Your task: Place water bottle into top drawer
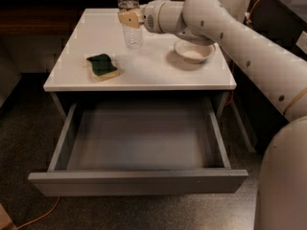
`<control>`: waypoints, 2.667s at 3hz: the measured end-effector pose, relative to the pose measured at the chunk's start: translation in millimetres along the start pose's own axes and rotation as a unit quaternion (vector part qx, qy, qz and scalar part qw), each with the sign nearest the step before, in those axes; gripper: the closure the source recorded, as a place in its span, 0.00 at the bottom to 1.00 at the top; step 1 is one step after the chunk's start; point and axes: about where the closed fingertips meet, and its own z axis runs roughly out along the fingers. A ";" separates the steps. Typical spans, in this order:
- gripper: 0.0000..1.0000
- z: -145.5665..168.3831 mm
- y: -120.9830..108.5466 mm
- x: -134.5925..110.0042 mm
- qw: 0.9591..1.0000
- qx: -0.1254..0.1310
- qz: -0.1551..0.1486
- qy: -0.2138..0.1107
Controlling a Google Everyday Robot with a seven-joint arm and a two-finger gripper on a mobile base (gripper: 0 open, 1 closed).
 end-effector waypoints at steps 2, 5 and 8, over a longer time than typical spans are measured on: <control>1.00 -64.4 68.8 0.0 1.000 -0.014 0.023 -0.005; 1.00 -155.2 140.8 2.6 0.998 -0.058 0.024 -0.019; 1.00 -198.2 139.7 76.5 0.994 -0.110 -0.002 0.008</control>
Offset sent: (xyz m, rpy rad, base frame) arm -0.1082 -0.0115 0.0079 0.0648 0.0355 0.0007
